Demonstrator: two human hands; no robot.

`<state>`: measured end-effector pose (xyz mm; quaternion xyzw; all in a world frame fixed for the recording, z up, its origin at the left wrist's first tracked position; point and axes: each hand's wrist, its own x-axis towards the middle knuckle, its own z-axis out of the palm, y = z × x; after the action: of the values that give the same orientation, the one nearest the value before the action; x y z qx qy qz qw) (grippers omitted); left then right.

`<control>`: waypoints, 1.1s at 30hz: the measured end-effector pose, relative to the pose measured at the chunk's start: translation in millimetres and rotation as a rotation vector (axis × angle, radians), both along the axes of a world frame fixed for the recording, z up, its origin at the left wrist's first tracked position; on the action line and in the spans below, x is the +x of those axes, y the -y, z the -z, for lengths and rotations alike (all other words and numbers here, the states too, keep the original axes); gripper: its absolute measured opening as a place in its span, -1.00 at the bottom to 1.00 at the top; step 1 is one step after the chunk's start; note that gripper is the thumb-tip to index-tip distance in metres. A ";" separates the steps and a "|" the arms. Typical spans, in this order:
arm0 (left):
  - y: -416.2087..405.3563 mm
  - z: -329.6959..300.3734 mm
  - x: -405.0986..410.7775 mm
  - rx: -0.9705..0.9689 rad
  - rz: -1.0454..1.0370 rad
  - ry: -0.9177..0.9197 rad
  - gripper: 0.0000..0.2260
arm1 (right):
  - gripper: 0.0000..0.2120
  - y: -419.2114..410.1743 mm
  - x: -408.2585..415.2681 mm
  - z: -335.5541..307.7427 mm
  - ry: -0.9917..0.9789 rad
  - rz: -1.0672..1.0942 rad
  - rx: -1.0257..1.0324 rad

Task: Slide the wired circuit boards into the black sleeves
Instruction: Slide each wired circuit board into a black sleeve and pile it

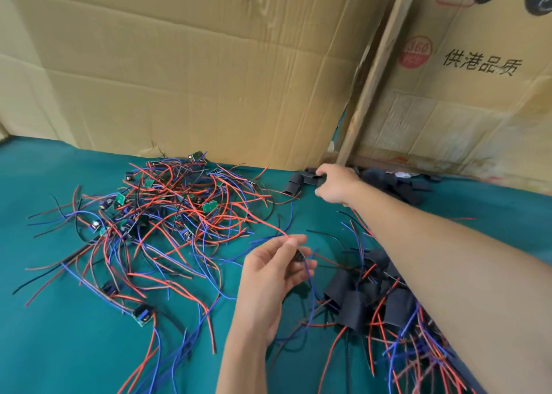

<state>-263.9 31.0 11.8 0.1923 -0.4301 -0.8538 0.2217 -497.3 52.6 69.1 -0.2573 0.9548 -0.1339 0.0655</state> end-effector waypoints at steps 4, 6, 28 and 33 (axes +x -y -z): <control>-2.2 0.8 -0.4 -0.077 -0.009 0.021 -0.80 | -0.61 6.9 -2.9 13.8 -0.077 0.079 0.023; -3.2 0.9 -0.2 -0.124 0.000 0.034 -0.82 | -0.64 8.0 -0.4 17.2 -0.088 0.112 0.008; -7.5 2.0 -4.0 -0.286 -0.034 0.052 -0.81 | -0.85 -39.7 68.7 -53.7 0.232 0.036 -0.878; -9.2 2.0 -3.9 -0.326 -0.008 0.078 -0.83 | -0.88 -49.8 85.7 -75.3 0.312 -0.062 -1.160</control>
<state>-267.8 40.2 9.8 0.1886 -0.5705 -0.7635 0.2366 -411.6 102.4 144.4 -0.2559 0.6972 -0.6672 0.0575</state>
